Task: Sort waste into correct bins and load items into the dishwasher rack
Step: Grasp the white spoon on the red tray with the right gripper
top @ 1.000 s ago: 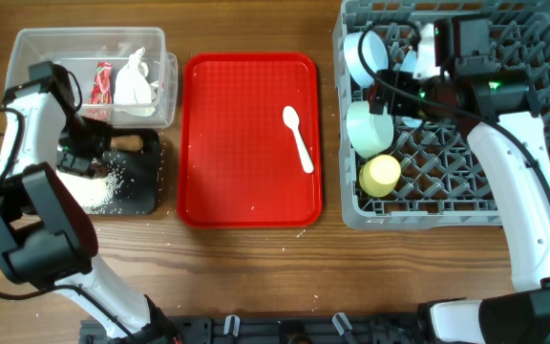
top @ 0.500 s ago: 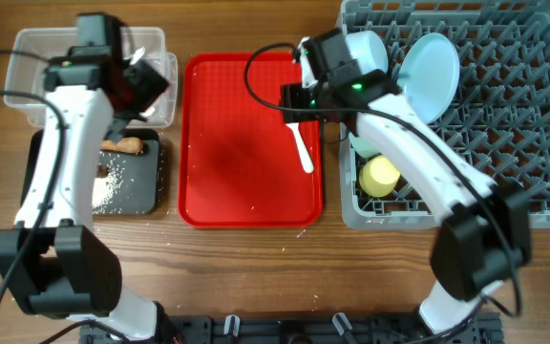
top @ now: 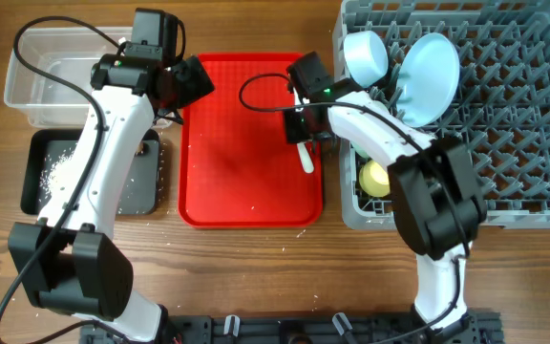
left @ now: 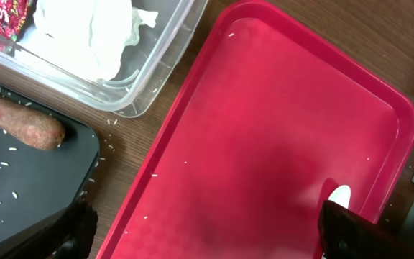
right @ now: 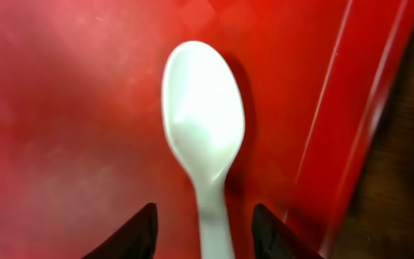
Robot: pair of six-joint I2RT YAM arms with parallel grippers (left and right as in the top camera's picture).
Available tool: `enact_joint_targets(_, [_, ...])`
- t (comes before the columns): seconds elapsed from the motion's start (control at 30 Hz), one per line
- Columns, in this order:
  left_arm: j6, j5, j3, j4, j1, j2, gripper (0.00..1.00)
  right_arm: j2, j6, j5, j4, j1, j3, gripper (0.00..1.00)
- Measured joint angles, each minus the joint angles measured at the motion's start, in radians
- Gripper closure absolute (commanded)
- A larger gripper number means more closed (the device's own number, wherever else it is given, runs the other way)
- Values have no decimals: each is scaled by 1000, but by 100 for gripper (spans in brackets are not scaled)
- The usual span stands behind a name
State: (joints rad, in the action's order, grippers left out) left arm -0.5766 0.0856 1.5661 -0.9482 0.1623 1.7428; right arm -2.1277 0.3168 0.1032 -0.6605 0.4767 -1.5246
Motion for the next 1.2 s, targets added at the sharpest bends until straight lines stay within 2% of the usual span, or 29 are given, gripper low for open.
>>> enact_joint_targets(0.03, [0,0,0,0,0,0,0,-9,0,0,10,0,5,85])
enact_joint_targets(0.17, [0,0,0,12,0,0,0,-10,1,-3,43,0,5,96])
enact_joint_targets(0.67, [0,0,0,14,0,0,0,12,19,20,28,3,3,96])
enact_joint_targets(0.83, [0,0,0,14,0,0,0,85,20,19,18,3,3,96])
enact_joint_targets(0.87, [0,0,0,14,0,0,0,100,19,16,18,3,3,91])
enact_joint_targets(0.97, [0,0,0,14,0,0,0,112,24,0,18,4,3,60])
enact_joint_targets(1.0, [0,0,0,14,0,0,0,112,23,-8,19,4,4,53])
enact_joint_targets(1.2, [0,0,0,14,0,0,0,66,23,-17,90,4,13,52])
